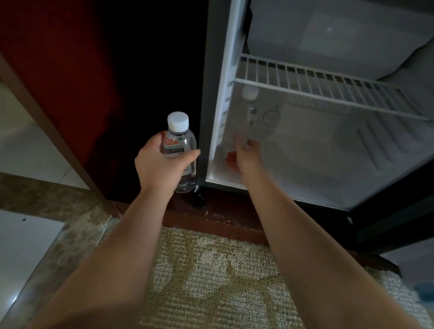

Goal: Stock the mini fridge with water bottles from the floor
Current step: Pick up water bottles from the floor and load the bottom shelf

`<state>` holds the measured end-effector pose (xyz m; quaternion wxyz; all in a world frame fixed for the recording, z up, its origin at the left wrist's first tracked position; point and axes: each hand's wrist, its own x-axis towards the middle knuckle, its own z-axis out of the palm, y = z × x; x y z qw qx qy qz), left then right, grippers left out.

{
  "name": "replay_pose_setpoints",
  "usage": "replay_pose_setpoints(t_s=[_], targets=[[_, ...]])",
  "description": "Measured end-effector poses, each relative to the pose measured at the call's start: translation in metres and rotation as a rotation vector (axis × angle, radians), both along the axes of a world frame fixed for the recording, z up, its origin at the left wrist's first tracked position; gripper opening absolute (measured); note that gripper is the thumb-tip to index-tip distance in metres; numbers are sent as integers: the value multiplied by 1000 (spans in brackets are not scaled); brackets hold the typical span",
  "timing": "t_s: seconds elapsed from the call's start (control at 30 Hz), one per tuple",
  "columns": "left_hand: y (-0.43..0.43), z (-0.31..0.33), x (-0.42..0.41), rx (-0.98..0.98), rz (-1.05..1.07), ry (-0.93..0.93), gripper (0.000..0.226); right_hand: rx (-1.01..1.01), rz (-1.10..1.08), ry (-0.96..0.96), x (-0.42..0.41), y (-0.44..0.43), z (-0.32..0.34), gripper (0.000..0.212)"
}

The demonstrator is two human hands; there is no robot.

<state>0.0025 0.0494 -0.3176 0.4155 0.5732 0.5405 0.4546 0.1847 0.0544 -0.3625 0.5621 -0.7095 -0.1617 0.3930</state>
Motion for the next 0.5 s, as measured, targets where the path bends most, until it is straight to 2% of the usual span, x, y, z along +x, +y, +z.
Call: replay_pose_setpoints(t_s=[0.37,0.5], targets=[[10,-3,-1,38,-44,-42,42,-17,16,-75,20,36,1,49],[9,-6,-4,22,-51,-37,41,-9,84,-72,21,38,5,46]])
